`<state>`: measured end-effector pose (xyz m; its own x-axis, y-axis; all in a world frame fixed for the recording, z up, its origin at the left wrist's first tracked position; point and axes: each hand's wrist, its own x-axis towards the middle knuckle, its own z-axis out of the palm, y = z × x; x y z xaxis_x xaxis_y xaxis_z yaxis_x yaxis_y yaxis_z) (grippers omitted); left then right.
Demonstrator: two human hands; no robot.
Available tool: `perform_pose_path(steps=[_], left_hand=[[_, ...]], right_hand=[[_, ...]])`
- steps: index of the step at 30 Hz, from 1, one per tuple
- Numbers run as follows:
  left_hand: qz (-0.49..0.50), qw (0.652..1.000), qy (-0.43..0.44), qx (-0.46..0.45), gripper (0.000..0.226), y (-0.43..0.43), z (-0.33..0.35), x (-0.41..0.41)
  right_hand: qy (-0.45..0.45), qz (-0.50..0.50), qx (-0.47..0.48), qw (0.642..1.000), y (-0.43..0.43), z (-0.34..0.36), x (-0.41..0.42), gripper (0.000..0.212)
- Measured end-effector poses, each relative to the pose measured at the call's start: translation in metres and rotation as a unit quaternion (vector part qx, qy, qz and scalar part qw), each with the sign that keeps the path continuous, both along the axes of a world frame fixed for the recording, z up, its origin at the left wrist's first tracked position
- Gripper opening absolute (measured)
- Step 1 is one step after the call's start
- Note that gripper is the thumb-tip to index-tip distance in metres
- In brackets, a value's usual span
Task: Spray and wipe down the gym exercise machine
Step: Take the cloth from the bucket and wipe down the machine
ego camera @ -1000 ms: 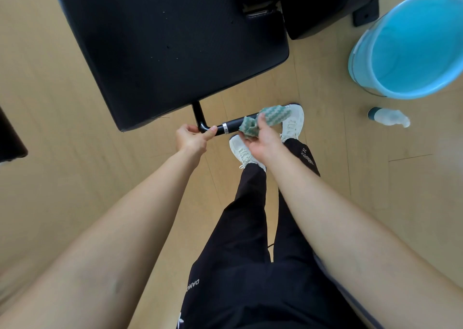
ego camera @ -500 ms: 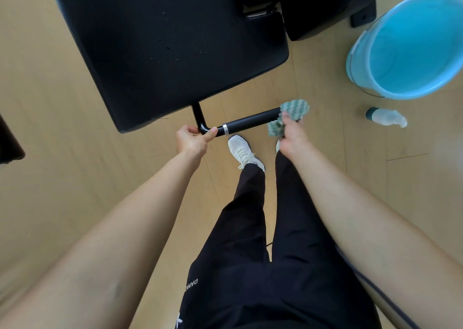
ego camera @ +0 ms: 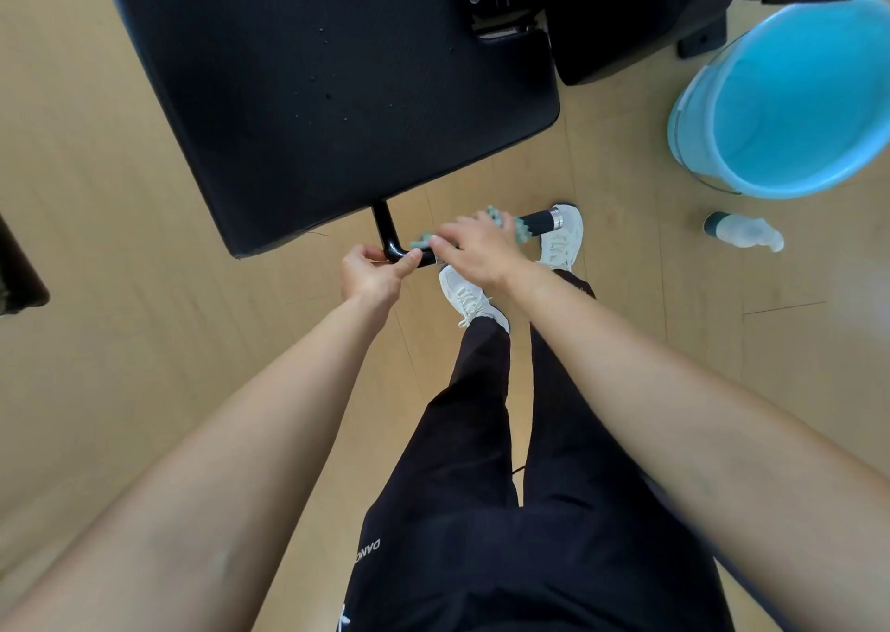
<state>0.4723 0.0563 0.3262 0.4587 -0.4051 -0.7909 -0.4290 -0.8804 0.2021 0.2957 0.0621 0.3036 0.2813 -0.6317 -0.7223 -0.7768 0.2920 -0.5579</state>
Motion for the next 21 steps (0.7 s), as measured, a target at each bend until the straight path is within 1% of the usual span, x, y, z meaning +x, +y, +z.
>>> perform_pose_path(steps=[2, 3, 5, 6, 10, 13, 15, 19, 21], left_hand=[[0.0, 1.0, -0.001, 0.004, 0.05, -0.001, 0.0, 0.001], [0.001, 1.0, -0.001, 0.007, 0.049, -0.001, 0.001, 0.0], [0.004, 1.0, 0.0, 0.01, 0.048, -0.003, 0.003, -0.001], [0.005, 1.0, 0.001, 0.011, 0.048, -0.004, 0.004, -0.001], [0.003, 1.0, 0.0, 0.012, 0.049, -0.005, 0.007, -0.004], [0.006, 1.0, -0.002, 0.006, 0.051, -0.003, 0.009, -0.004], [0.01, 1.0, 0.003, 0.004, 0.053, -0.002, 0.009, -0.004], [0.01, 1.0, 0.005, 0.012, 0.053, -0.004, 0.012, -0.006], [0.008, 1.0, 0.003, 0.015, 0.052, -0.006, 0.013, -0.007]], right_hand=[[-0.027, 0.031, -0.022, 0.999, 0.005, 0.003, 0.007, 0.047], [-0.029, 0.058, -0.039, 0.997, 0.008, 0.004, 0.006, 0.051], [-0.012, 0.115, -0.07, 0.991, 0.013, 0.001, -0.006, 0.065], [0.004, 0.128, -0.075, 0.989, 0.013, -0.003, -0.017, 0.07], [0.076, 0.103, -0.06, 0.99, 0.014, -0.017, -0.064, 0.072], [0.106, 0.083, -0.044, 0.99, 0.018, -0.016, -0.069, 0.076], [0.092, 0.071, -0.047, 0.992, 0.019, -0.009, -0.049, 0.08], [0.036, 0.077, -0.08, 0.993, 0.027, 0.007, 0.002, 0.087], [0.026, 0.08, -0.1, 0.991, 0.031, 0.009, 0.008, 0.088]])
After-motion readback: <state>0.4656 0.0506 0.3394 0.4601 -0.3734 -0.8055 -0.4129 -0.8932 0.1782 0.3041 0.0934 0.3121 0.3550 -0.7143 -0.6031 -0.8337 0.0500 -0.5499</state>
